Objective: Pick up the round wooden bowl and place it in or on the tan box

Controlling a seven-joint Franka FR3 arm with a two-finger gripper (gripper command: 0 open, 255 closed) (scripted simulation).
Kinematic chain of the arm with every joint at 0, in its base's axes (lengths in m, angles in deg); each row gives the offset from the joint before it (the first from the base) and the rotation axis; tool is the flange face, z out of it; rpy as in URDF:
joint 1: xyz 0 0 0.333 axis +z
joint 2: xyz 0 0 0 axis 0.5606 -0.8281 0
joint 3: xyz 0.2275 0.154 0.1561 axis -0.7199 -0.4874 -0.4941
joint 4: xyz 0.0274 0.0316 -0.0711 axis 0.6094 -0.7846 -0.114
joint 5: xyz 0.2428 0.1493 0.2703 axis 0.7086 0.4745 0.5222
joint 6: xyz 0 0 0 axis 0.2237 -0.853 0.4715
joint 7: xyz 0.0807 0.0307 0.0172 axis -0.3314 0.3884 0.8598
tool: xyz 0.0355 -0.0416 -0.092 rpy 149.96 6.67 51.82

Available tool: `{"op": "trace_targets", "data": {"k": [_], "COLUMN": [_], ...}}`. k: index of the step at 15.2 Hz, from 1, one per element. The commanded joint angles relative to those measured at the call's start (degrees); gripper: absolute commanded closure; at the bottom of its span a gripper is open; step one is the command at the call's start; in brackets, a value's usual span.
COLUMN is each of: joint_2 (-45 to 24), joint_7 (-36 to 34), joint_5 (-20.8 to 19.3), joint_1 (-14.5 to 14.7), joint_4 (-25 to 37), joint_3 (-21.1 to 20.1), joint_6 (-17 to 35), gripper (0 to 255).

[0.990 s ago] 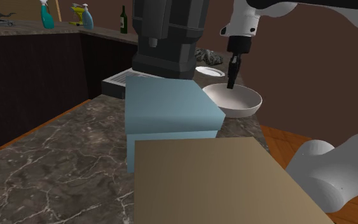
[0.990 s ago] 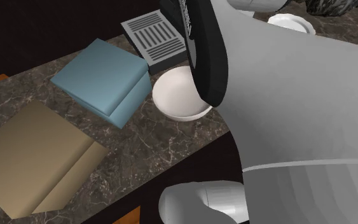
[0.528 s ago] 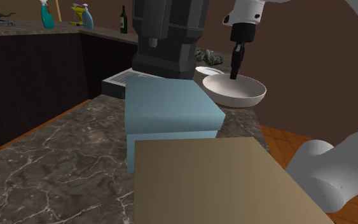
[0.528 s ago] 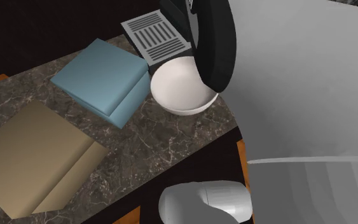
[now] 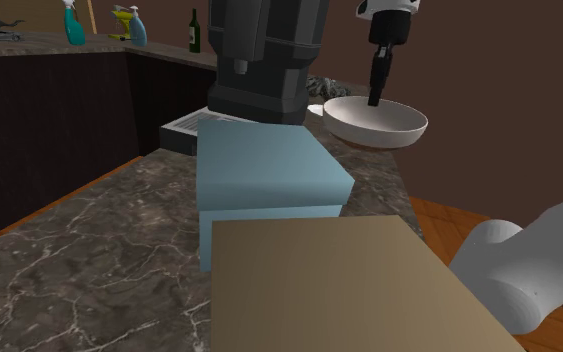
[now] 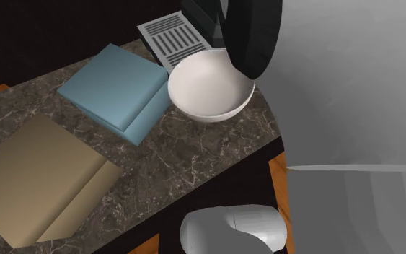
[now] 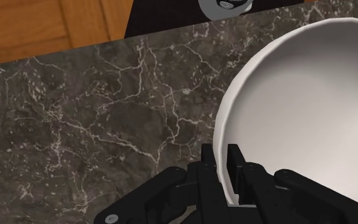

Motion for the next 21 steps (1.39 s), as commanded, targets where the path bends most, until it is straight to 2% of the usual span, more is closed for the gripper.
{"op": "trace_targets", "data": {"k": [1, 16, 21], "joint_2": [-0.83, -9.29, -4.52], "joint_7": [-0.01, 0.23, -8.09], "joint_5": [0.1, 1.1, 3.93], "joint_1": [0.05, 0.32, 2.08], "joint_4": [2.39, 23.72, 19.94], "joint_3": [0.03, 0.75, -4.46], "joint_6": [-1.57, -14.51, -15.09], "gripper": [255, 255, 255]}}
